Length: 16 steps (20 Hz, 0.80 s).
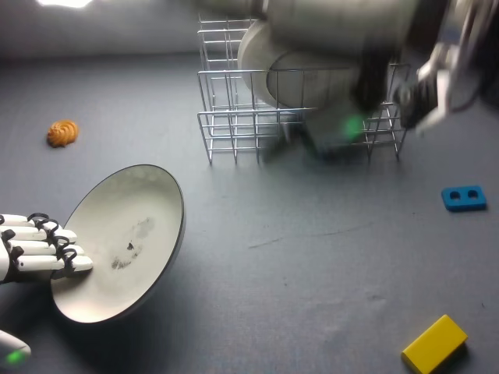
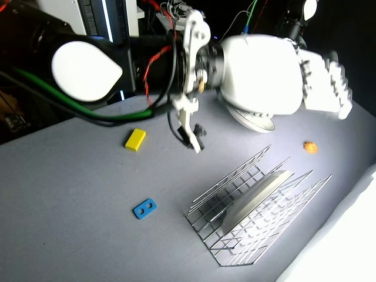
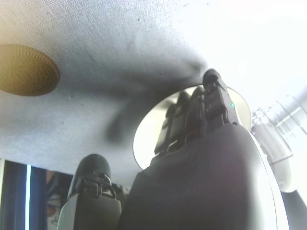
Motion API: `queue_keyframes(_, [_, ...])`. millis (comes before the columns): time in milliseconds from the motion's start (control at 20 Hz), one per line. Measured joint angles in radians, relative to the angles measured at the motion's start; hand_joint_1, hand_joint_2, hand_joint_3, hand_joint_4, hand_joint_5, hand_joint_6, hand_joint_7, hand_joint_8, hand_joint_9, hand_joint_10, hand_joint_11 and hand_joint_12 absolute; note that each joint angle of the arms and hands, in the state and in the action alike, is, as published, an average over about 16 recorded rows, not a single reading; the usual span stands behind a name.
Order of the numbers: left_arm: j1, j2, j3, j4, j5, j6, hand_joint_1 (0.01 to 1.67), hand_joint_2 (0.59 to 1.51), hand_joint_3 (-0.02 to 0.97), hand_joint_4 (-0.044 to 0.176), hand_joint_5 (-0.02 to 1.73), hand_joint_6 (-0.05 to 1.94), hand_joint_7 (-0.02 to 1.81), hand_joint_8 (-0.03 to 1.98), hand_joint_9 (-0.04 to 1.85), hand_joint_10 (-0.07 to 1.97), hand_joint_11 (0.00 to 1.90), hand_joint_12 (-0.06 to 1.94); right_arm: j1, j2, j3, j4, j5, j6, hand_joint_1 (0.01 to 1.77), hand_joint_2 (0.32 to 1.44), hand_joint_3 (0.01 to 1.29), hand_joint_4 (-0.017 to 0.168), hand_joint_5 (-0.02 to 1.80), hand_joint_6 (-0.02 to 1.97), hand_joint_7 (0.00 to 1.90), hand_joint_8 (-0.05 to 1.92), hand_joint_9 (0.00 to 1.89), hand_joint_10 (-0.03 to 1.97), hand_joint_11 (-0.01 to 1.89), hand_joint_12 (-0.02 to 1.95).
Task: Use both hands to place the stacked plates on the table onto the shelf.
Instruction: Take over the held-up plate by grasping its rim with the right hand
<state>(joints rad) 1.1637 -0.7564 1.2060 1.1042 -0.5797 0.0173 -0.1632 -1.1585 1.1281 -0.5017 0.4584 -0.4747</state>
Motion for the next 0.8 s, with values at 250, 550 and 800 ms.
queue_keyframes(250, [0.001, 0.0, -0.001, -0.005, 0.002, 0.0, 0.02, 1.199, 0.016, -0.009, 0.03, -0.04, 0.03, -0.01, -0.01, -0.04, 0.02, 0.01, -0.07, -0.059, -0.05, -0.025, 0.027, -0.213, 1.03, 0.82, 0.01, 0.001, 0.05, 0.01, 0.05, 0.01, 0.05, 0.01, 0.03, 0.07])
queue_keyframes(550, [0.005, 0.001, -0.003, -0.012, 0.002, 0.0, 0.02, 1.197, 0.015, -0.009, 0.03, -0.04, 0.03, -0.01, -0.01, -0.04, 0.02, 0.02, -0.134, -0.17, -0.015, -0.006, 0.018, -0.394, 1.2, 0.81, 0.01, 0.003, 0.02, 0.01, 0.02, 0.01, 0.02, 0.01, 0.03, 0.01])
queue_keyframes(800, [0.009, 0.001, -0.005, -0.019, 0.003, 0.0, 0.02, 1.2, 0.015, -0.009, 0.03, -0.04, 0.03, -0.01, -0.01, -0.04, 0.02, 0.02, -0.17, -0.262, 0.047, 0.008, 0.013, -0.457, 1.25, 0.85, 0.01, 0.002, 0.02, 0.01, 0.02, 0.01, 0.02, 0.01, 0.03, 0.01])
